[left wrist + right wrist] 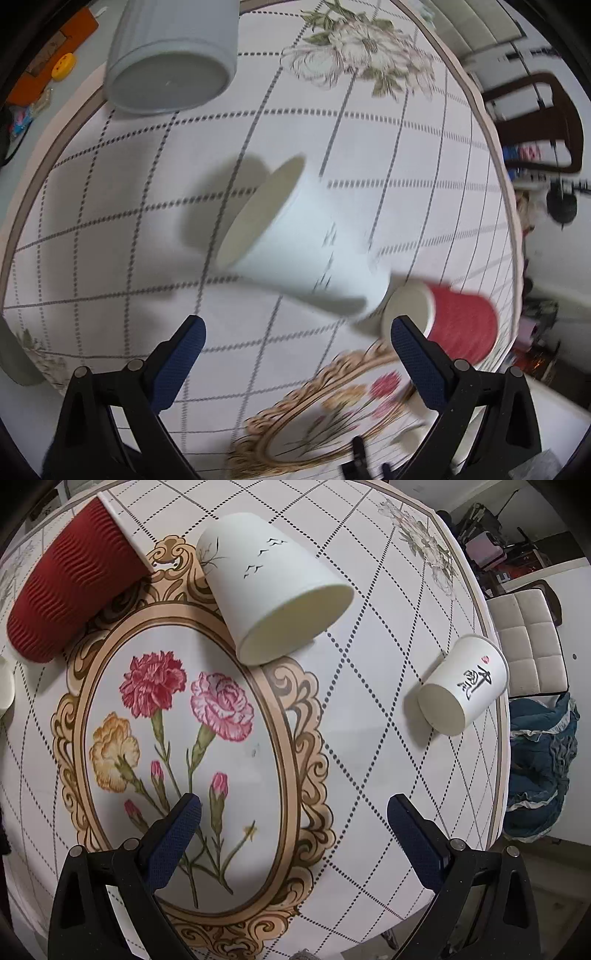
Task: Flip cup upright
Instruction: 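Move the left tool toward the white calligraphy cup lying on its side, then close the left gripper around the white calligraphy cup's body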
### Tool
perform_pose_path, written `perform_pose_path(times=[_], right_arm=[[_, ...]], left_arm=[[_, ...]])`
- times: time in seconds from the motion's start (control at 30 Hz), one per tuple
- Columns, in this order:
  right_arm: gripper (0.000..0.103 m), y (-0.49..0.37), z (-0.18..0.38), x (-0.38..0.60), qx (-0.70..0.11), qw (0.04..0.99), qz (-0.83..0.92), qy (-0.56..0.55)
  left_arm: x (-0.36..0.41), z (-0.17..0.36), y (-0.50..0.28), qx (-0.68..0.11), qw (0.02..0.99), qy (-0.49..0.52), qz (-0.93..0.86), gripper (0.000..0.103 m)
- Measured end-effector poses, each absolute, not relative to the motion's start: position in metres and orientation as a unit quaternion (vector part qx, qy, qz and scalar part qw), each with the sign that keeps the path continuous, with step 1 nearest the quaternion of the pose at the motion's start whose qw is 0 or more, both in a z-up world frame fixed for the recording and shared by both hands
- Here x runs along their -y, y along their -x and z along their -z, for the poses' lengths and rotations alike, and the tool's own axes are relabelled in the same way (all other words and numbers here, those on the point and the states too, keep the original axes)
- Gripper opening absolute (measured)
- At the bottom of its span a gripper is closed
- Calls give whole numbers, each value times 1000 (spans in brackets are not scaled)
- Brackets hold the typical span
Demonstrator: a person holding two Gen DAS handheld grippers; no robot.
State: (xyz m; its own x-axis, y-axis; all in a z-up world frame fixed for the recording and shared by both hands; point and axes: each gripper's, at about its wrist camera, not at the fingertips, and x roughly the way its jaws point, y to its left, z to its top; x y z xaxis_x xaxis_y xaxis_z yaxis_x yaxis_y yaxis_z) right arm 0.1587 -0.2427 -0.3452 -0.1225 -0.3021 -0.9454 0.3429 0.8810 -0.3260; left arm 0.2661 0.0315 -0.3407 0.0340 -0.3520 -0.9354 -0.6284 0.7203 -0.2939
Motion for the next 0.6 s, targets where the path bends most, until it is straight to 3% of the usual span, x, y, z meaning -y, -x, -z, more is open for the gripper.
perform_pose_path(times=[0.3,0.6], right_arm=[[102,-177,353,234,-709,661,244,2],[102,-185,354,234,-710,659,249,4]], left_arm=[[-48,359,-299,-678,610,385,-140,95],[-61,355,-314,-679,652,307,-140,90]])
